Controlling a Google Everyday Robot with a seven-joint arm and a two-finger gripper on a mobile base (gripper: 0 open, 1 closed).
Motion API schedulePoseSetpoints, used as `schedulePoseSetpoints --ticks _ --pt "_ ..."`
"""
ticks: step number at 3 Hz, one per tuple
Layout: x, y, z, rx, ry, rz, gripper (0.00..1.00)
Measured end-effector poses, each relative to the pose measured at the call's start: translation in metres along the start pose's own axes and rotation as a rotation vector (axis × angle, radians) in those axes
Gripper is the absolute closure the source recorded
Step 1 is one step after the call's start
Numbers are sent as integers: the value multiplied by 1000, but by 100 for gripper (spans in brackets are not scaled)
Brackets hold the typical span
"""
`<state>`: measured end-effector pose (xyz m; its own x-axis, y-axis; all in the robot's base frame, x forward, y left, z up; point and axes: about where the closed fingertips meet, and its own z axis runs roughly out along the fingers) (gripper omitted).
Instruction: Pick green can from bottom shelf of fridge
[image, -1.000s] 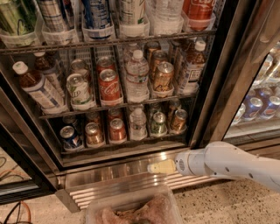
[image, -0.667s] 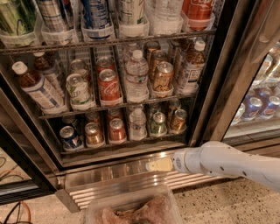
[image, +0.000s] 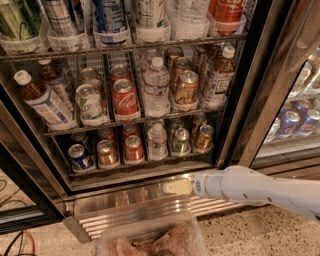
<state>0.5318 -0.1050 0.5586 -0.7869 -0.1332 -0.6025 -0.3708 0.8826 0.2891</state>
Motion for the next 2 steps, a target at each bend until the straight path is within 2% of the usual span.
schedulePoseSetpoints --ticks 1,2 --pt "-27 -13 6 64 -118 -11 0" --pt "-48 -21 9 101 -200 -31 0"
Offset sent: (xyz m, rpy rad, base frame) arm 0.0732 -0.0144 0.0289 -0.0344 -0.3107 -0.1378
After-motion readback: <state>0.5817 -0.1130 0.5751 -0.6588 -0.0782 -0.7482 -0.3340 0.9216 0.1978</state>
